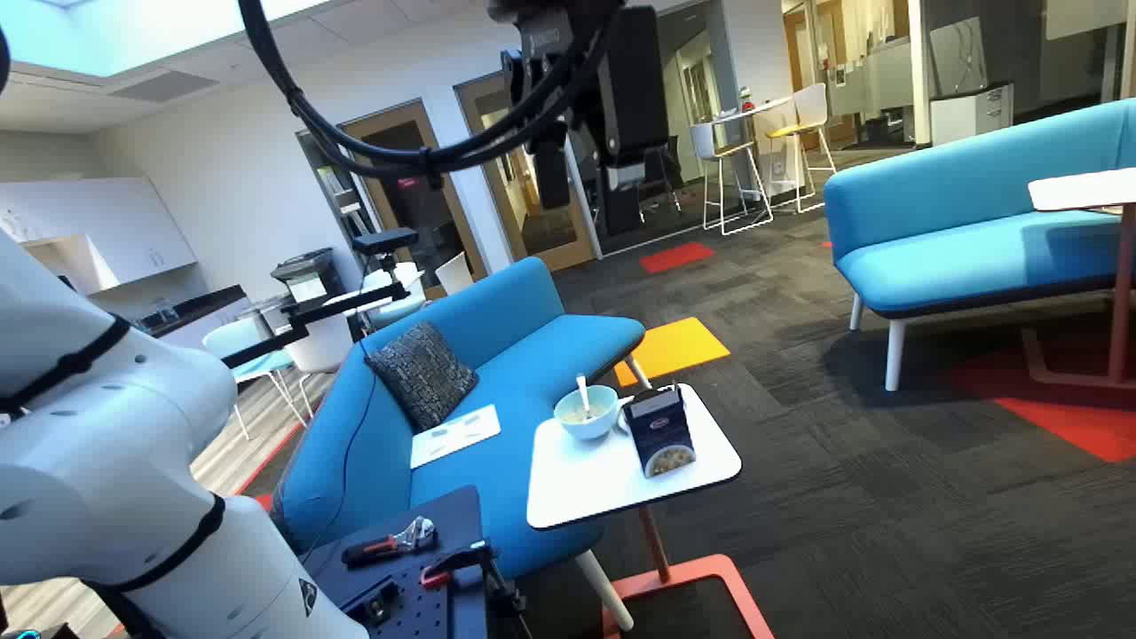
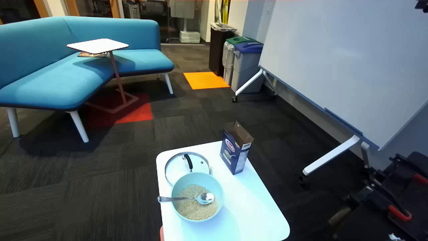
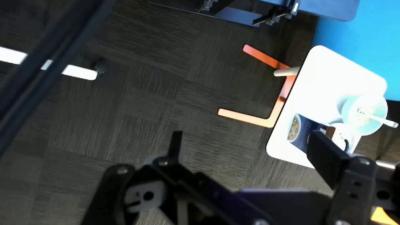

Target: Remove the silver spoon from the bowl and put it on the table.

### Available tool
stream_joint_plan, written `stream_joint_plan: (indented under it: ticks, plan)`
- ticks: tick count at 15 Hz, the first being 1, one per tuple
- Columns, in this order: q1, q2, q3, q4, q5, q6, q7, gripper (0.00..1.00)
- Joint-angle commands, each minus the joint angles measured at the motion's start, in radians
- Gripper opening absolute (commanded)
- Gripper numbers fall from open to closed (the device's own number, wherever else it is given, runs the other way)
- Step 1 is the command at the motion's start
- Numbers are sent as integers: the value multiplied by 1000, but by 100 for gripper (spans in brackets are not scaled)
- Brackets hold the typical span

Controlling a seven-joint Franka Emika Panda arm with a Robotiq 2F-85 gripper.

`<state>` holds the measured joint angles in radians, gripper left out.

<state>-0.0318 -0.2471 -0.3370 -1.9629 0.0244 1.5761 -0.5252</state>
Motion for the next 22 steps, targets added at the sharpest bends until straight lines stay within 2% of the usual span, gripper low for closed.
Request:
stream_joint_plan:
  ticks: [1, 12, 15, 22]
  plan:
    - [-37, 4, 32, 3, 8, -2, -7, 100]
    - [-37, 4, 32, 3, 8, -2, -7, 100]
    - [-15, -10, 77, -22, 25, 29, -10, 100]
    - [82, -20, 235, -129, 78, 238, -160, 100]
